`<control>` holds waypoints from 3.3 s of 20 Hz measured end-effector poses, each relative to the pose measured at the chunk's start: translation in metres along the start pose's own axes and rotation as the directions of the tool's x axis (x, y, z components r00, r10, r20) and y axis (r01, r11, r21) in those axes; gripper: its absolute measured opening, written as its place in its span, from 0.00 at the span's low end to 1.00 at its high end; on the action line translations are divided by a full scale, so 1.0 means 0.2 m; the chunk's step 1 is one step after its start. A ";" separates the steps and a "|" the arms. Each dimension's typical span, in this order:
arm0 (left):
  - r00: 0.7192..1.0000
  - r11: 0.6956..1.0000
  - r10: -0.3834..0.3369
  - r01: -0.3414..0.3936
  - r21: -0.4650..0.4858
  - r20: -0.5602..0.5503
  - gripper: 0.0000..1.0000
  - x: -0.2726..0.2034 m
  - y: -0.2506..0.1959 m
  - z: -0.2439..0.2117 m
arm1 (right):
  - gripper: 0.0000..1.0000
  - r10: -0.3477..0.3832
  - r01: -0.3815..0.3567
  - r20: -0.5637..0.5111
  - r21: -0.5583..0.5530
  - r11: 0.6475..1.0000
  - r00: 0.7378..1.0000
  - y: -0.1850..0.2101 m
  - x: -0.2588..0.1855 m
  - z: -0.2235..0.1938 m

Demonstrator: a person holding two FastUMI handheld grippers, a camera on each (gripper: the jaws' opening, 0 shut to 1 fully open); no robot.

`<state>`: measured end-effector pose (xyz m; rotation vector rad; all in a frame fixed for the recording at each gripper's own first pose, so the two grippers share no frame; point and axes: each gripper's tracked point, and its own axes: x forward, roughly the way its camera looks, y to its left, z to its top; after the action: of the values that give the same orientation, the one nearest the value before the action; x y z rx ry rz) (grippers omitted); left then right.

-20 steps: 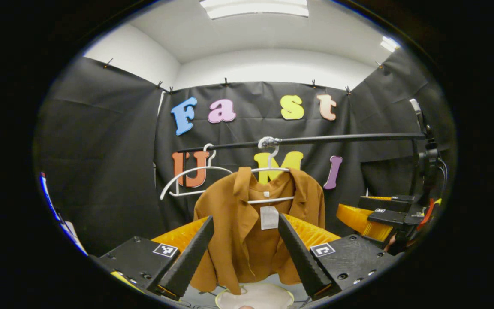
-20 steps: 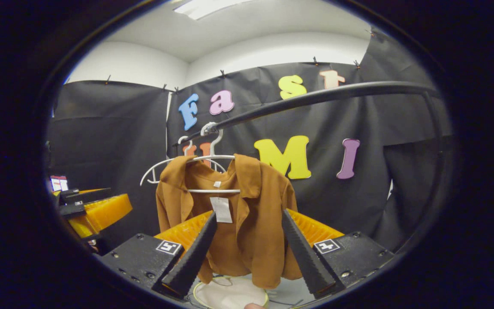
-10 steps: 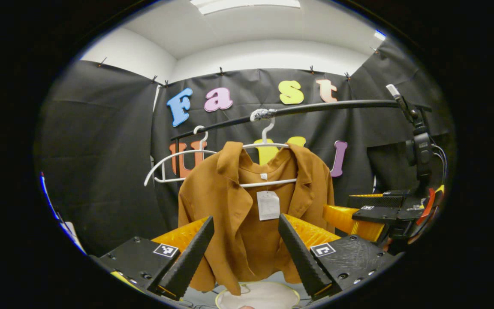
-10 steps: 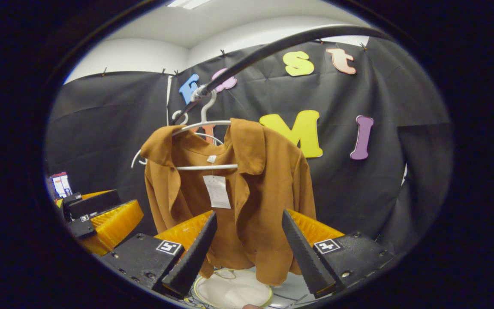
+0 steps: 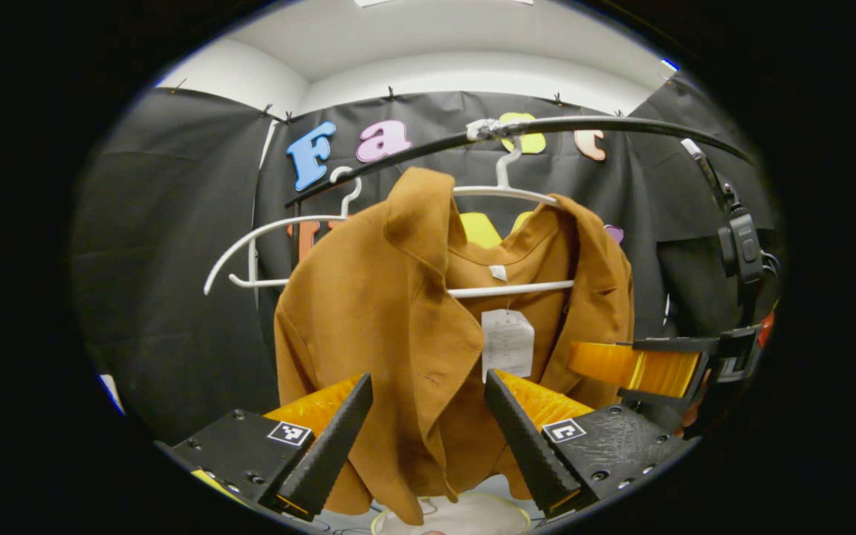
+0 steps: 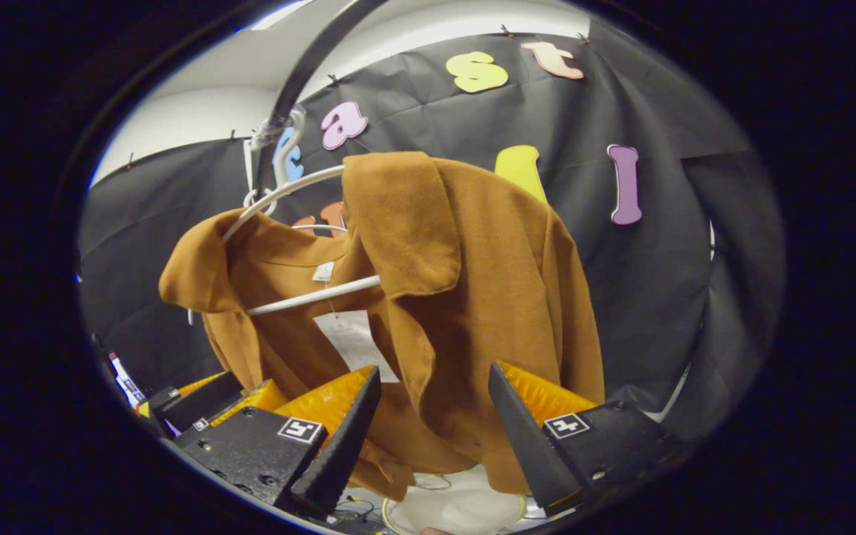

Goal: Grasp the clothes on the hanger with both hands and then place them into the laundry hamper below.

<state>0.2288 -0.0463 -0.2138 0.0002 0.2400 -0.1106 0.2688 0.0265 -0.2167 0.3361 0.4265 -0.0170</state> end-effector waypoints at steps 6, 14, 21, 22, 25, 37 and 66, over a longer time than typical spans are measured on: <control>1.000 0.999 -0.019 0.020 -0.034 0.014 0.98 0.17 0.01 0.00 | 0.92 -0.018 0.015 0.036 0.098 0.995 0.999 -0.02 0.13 0.08; 0.998 0.999 0.002 0.000 -0.041 0.064 0.61 0.18 0.04 0.10 | 0.53 -0.048 0.034 0.093 0.146 0.989 0.995 -0.11 0.14 0.13; 0.998 0.997 0.001 0.003 -0.074 0.057 0.08 0.09 0.05 0.14 | 0.15 -0.082 0.065 0.105 0.161 0.985 0.991 -0.19 0.03 0.14; 0.998 0.996 -0.008 0.013 -0.083 0.062 0.12 0.07 0.05 0.15 | 0.18 -0.082 0.066 0.089 0.169 0.983 0.993 -0.20 0.02 0.13; 0.998 0.994 -0.029 0.034 -0.104 0.051 0.04 0.01 0.05 0.19 | 0.11 -0.059 0.050 0.054 0.166 0.985 0.997 -0.20 -0.03 0.12; 0.996 0.988 0.006 0.008 -0.154 0.090 0.01 -0.08 0.25 0.42 | 0.08 -0.072 0.018 0.133 0.367 0.930 0.989 -0.46 -0.14 0.43; 0.998 0.971 0.033 -0.021 -0.238 0.047 0.04 0.12 0.75 0.50 | 0.02 -0.043 -0.051 0.183 0.477 0.878 0.982 -0.72 0.17 0.93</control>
<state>0.2914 0.0985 -0.1237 -0.2370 0.2008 -0.0538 0.3629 -0.1674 -0.1175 0.8215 0.2263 -0.1526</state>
